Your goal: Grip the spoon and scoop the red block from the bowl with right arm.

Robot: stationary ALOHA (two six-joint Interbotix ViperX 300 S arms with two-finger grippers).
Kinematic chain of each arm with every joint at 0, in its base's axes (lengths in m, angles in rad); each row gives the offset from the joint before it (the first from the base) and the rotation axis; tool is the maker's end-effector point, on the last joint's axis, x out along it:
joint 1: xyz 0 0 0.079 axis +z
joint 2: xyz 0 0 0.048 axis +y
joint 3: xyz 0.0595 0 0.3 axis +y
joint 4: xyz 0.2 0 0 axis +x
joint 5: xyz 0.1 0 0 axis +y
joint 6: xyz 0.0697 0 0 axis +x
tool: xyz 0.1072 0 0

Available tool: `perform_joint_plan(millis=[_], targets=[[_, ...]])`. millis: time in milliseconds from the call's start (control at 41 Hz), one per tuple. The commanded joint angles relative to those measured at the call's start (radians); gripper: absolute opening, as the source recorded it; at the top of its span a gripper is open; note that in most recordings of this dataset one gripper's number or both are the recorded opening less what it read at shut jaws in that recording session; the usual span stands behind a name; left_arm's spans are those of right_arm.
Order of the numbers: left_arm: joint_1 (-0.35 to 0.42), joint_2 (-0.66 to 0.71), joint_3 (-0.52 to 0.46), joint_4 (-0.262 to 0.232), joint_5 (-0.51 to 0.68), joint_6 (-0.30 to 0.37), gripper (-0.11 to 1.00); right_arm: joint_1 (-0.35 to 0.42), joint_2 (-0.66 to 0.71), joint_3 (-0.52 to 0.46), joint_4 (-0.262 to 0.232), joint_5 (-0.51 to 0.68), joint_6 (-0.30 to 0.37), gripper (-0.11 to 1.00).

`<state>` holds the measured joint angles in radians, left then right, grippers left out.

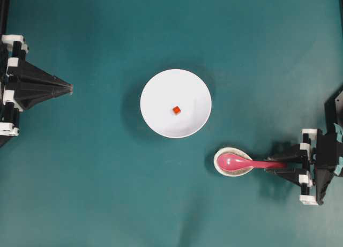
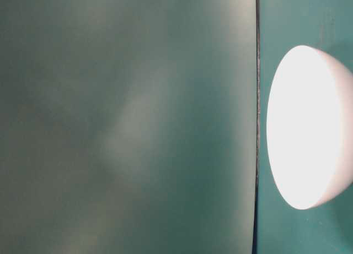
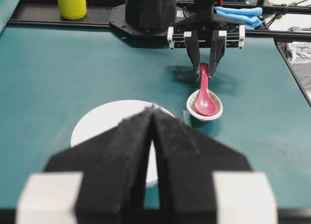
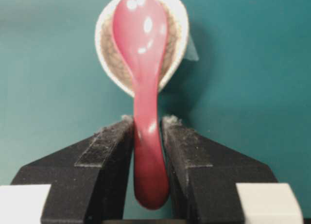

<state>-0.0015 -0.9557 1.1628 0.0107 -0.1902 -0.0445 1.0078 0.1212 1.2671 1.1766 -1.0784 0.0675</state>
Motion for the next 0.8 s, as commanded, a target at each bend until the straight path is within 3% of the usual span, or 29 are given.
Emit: perform_joint_plan(millis=[0, 780], targets=[[0.0, 0.006, -0.018, 0.003, -0.011, 0.0, 0.0, 0.006, -0.006, -0.005, -0.003, -0.006, -0.003, 0.32], [0.0, 0.006, -0.018, 0.003, -0.011, -0.002, 0.0, 0.006, -0.037, -0.029, -0.006, -0.011, -0.011, 0.31]])
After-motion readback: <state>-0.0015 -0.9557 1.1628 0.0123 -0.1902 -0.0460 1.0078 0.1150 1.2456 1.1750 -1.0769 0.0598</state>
